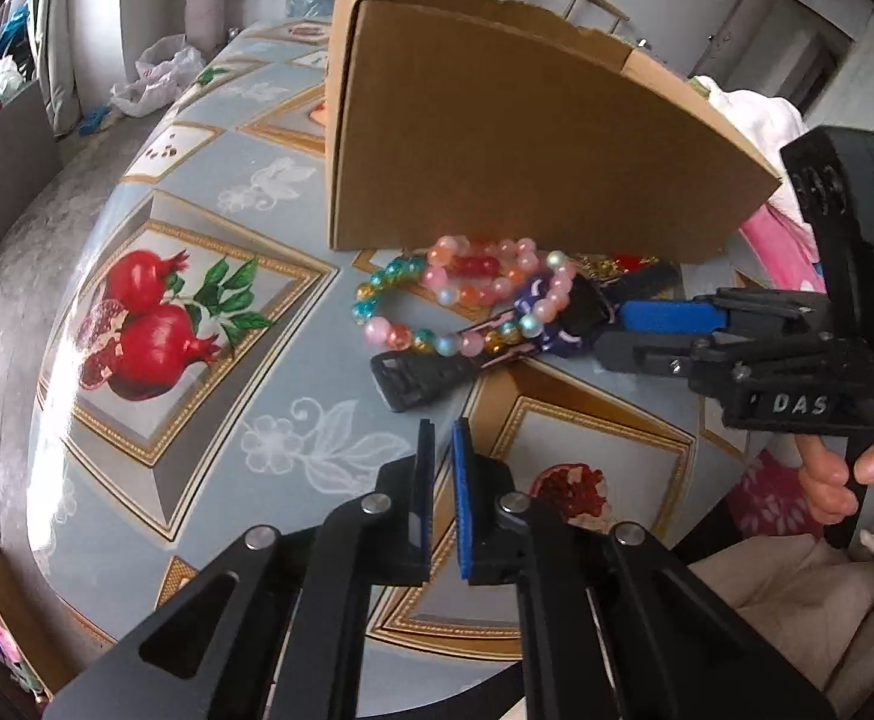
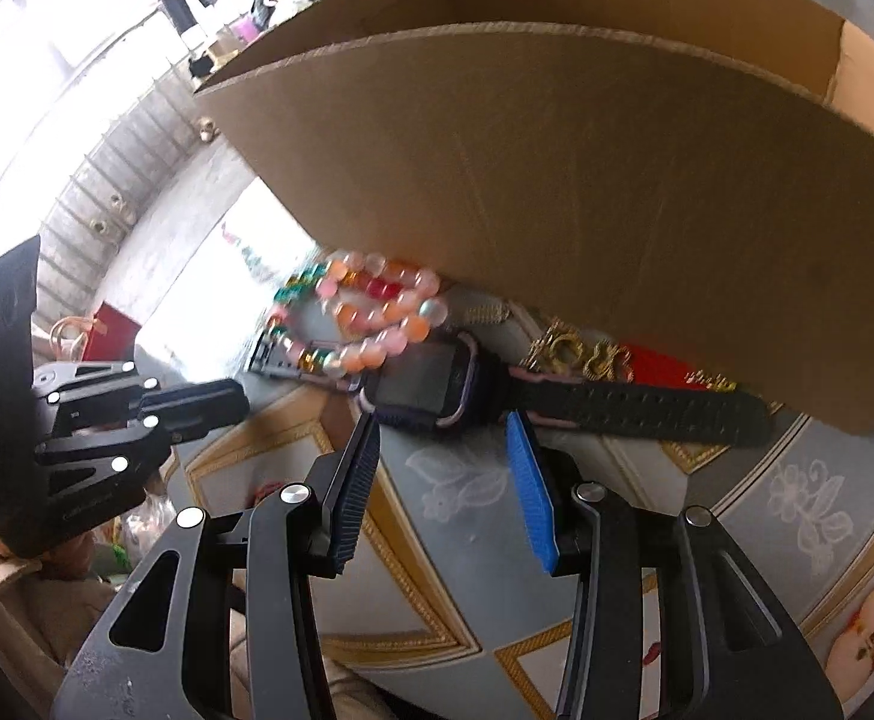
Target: Organize jewelry
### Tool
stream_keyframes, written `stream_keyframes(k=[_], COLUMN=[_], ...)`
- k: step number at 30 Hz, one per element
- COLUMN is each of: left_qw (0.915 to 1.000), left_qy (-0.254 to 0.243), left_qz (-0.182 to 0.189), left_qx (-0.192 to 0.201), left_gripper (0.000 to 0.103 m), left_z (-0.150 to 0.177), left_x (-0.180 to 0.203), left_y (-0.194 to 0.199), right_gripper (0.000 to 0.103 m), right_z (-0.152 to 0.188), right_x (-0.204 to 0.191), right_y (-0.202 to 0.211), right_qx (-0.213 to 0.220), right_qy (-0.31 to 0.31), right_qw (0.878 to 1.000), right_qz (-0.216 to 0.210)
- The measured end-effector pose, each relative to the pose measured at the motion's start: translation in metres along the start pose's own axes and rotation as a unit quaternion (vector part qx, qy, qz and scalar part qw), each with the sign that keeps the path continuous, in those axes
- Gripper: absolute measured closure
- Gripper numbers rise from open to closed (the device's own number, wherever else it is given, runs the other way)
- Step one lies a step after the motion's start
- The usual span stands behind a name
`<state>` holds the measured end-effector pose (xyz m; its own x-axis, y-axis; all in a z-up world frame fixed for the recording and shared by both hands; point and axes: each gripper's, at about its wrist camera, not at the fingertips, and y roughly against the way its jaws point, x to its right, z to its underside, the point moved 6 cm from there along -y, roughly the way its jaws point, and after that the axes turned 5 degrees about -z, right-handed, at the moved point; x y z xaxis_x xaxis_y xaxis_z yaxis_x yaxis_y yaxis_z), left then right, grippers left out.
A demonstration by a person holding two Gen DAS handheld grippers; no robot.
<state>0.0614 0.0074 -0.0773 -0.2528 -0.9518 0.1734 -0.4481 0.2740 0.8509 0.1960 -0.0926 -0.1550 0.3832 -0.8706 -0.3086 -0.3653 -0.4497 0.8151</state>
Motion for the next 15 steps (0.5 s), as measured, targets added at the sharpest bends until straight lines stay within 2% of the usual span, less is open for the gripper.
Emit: stream_keyframes(k=[5, 8, 11, 13, 15], left_qw=[0.9989, 0.9991, 0.9994, 0.9994, 0.999], left_qy=[0.0, -0.002, 0.007, 0.019, 0.034], left_qz=[-0.006, -0.015, -0.016, -0.011, -0.002], left_qx=[0.046, 0.04, 0.029, 0.027, 0.03], left_gripper=[0.097, 0.097, 0.097, 0.096, 0.091], left_z=[-0.013, -0.018, -0.021, -0.022, -0.023], left_x=[0.002, 0.0, -0.003, -0.006, -0.012], left_y=[0.009, 0.003, -0.005, -0.006, -0.004], right_gripper=[0.061, 0.06, 0.052, 0.052, 0.052], right_z=[0.002, 0.001, -0.006, -0.01, -0.013], right_x=[-0.01, -0.018, -0.02, -0.021, -0.017], right_y=[0.012, 0.013, 0.011, 0.007, 0.005], right_qx=[0.026, 0.032, 0.031, 0.031, 0.031], right_qy=[0.014, 0.039, 0.048, 0.037, 0.018], right_qw=[1.0, 0.999, 0.998, 0.999, 0.999], right_qz=[-0.009, 0.002, 0.011, 0.0, -0.017])
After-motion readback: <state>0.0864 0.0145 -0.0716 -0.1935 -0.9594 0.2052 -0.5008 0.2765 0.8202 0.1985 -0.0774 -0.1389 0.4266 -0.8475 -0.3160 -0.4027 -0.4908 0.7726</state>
